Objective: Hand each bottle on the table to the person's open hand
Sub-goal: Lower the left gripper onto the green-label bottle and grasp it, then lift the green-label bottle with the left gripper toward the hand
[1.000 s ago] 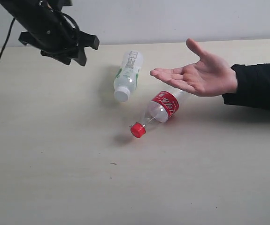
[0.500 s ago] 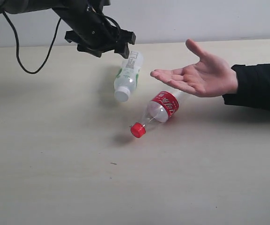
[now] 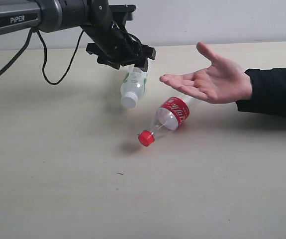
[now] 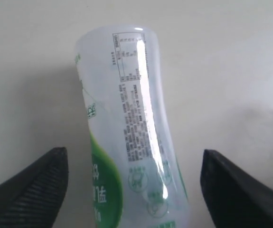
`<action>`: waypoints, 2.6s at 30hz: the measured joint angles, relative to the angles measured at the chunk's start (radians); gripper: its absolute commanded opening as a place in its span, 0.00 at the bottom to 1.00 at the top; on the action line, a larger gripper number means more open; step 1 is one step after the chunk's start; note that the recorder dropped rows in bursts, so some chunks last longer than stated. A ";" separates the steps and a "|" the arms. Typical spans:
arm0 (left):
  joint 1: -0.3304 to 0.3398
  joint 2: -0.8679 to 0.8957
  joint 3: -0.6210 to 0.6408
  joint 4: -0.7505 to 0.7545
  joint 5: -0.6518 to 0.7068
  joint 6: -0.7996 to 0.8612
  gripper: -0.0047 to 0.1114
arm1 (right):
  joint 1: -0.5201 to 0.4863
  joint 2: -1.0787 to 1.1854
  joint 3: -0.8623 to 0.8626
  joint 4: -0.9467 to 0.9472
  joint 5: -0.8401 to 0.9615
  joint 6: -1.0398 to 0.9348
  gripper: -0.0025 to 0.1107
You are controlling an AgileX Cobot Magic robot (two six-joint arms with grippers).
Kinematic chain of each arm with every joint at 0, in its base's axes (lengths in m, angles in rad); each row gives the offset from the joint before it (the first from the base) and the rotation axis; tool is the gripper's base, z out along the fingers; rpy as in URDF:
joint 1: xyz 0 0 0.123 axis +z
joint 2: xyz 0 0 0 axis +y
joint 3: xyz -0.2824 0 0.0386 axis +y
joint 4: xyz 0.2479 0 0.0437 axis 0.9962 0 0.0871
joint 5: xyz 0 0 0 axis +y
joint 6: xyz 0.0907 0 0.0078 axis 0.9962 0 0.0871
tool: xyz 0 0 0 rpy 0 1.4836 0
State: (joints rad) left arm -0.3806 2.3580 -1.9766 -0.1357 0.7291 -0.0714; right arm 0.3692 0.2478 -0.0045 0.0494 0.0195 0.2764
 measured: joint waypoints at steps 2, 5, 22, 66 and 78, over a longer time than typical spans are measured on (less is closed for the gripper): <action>-0.004 0.014 -0.018 0.007 -0.001 0.000 0.68 | 0.000 0.000 0.000 0.000 0.000 0.000 0.02; -0.013 0.033 -0.048 0.019 -0.002 -0.007 0.68 | 0.000 0.000 0.000 0.002 0.000 0.000 0.02; -0.032 0.107 -0.078 0.099 -0.012 -0.069 0.68 | 0.000 0.000 0.000 0.002 0.000 0.000 0.02; -0.007 -0.151 -0.078 0.145 0.291 -0.086 0.04 | 0.000 0.000 0.000 0.002 0.000 0.000 0.02; -0.012 -0.546 0.288 0.201 0.372 -0.158 0.04 | 0.000 0.000 0.000 0.002 0.000 0.000 0.02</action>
State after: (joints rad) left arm -0.3924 1.8121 -1.6883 0.0654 1.1015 -0.2293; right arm 0.3692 0.2478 -0.0045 0.0509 0.0195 0.2764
